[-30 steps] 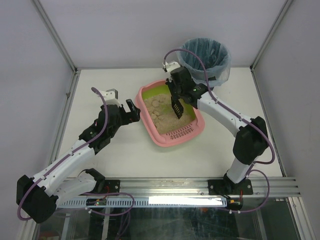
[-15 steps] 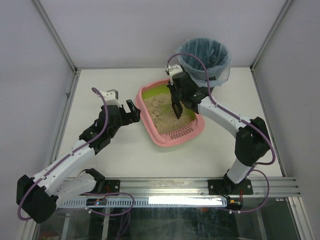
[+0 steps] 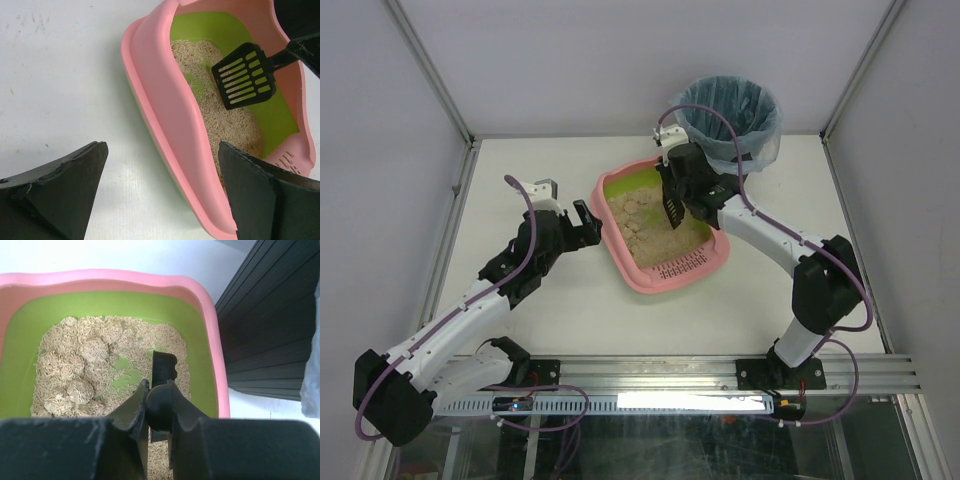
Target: Clean the litter box
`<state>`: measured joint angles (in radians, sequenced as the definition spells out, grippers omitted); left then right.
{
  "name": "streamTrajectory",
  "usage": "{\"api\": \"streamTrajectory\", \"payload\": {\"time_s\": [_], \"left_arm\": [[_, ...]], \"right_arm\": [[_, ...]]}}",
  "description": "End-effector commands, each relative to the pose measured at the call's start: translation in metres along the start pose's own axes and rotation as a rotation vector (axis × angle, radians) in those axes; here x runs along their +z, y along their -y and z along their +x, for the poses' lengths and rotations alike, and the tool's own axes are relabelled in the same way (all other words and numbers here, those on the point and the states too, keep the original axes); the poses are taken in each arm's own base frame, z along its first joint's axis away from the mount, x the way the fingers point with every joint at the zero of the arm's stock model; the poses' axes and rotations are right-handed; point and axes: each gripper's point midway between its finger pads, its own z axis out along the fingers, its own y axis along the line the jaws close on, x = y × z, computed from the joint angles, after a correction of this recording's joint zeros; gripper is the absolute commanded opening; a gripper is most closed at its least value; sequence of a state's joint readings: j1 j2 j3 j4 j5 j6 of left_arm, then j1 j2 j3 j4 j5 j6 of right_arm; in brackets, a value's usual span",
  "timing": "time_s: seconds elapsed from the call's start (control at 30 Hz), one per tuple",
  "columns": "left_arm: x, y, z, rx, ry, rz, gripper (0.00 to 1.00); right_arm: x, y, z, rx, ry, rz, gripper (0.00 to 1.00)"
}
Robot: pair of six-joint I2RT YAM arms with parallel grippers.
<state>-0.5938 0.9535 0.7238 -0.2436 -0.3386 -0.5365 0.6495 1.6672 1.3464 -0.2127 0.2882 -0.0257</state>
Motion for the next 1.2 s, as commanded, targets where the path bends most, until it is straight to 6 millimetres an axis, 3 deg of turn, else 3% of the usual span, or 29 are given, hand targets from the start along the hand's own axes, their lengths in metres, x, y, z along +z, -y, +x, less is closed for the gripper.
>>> {"api": "streamTrajectory", "payload": {"time_s": [0.0, 0.4, 0.63, 0.93, 1.17], "left_arm": [[0.002, 0.005, -0.012, -0.025, 0.035, 0.018, 0.99], [0.005, 0.008, -0.009, -0.031, 0.02, 0.026, 0.99], [0.006, 0.008, -0.009, -0.029, 0.018, 0.025, 0.99], [0.005, 0.006, -0.01, -0.021, 0.022, 0.021, 0.99], [0.007, 0.004, -0.008, -0.019, 0.015, 0.018, 0.99]], "right_arm": [[-0.009, 0.011, -0.071, 0.025, 0.195, 0.018, 0.0], [0.044, -0.001, -0.072, -0.067, 0.155, 0.007, 0.0], [0.062, -0.015, -0.065, -0.091, 0.11, -0.06, 0.0], [0.063, -0.055, -0.059, 0.005, 0.065, -0.253, 0.0], [0.053, -0.061, -0.048, 0.06, 0.053, -0.314, 0.0]]}}
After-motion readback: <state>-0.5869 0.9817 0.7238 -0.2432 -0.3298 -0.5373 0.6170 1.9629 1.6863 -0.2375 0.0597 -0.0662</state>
